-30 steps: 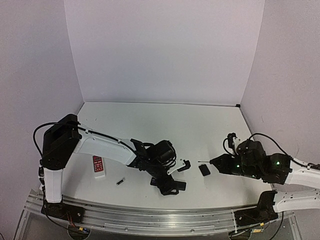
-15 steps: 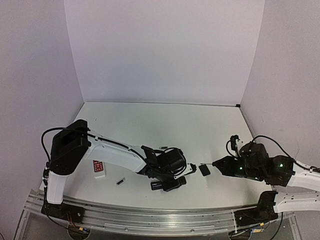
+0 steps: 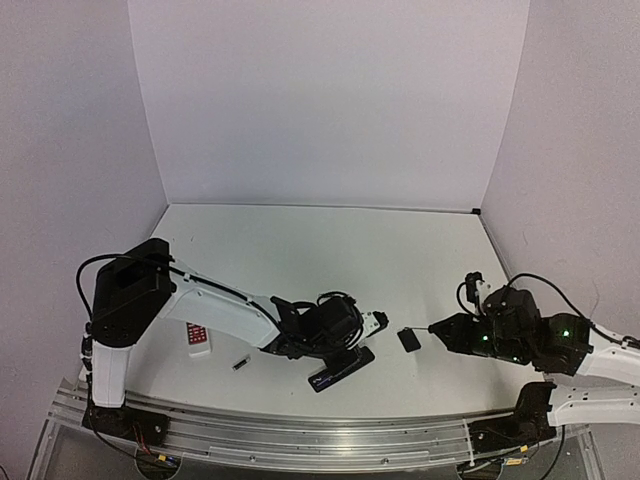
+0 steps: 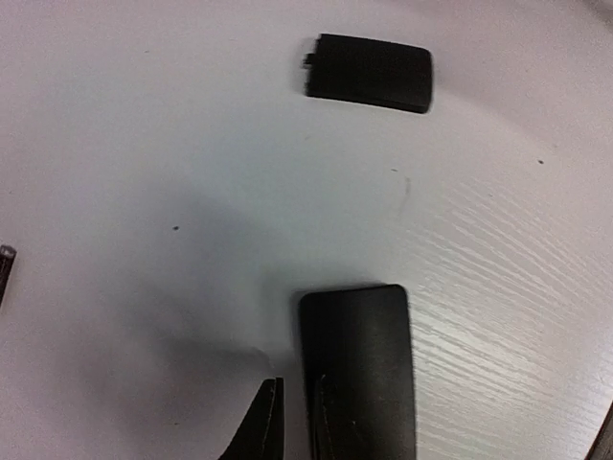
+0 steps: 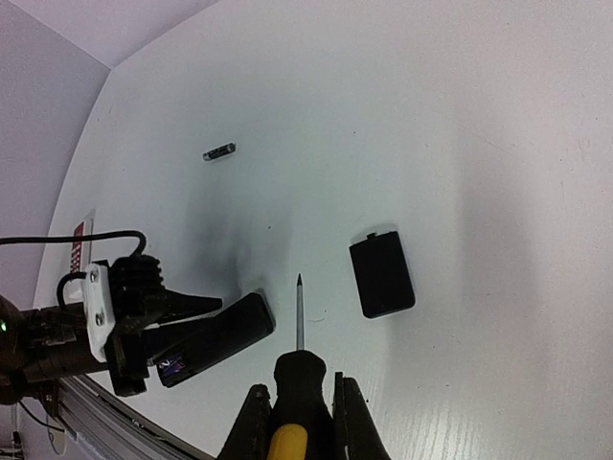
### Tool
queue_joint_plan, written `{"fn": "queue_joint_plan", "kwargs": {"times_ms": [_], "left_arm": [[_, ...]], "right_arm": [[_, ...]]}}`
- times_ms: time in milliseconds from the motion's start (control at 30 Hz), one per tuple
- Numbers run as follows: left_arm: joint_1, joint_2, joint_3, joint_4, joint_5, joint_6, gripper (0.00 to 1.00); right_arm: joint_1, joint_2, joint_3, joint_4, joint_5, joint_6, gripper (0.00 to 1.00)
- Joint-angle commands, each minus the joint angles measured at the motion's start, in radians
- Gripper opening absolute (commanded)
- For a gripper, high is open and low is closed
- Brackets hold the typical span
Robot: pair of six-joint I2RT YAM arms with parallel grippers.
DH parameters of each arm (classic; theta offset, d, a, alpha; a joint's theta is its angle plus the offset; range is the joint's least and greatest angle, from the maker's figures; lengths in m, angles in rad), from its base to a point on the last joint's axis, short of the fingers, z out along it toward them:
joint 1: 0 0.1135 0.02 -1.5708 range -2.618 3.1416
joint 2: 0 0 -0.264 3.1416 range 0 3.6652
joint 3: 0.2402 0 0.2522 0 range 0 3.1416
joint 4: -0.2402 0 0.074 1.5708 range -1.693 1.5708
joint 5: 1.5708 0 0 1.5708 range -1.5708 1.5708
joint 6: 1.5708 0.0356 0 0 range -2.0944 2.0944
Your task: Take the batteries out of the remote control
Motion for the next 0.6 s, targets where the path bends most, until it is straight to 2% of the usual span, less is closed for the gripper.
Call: {"fn": "queue_joint_plan", "kwargs": {"times_ms": [0, 300, 433, 567], "left_arm": [[0.067, -0.118, -0.065, 0.163, -0.018, -0.154, 0.13], [0.07, -0.201, -0.116, 0.104, 0.035, -0.205, 0.27], [0.07, -0.242, -0.137, 0.057, 0.091, -0.21, 0.46], [0.063, -0.208, -0.105, -0.034, 0.194, -0.174, 0.67]], "right_arm": [[-0.004, -0.031, 0.005, 0.002, 0.022, 0.008, 0.0], [-0.005, -0.029, 0.012, -0.011, 0.029, 0.003, 0.0], [-0.004, -0.019, 0.015, -0.019, 0.041, -0.002, 0.0], [-0.004, 0.001, 0.023, -0.025, 0.036, -0.009, 0.0]]}}
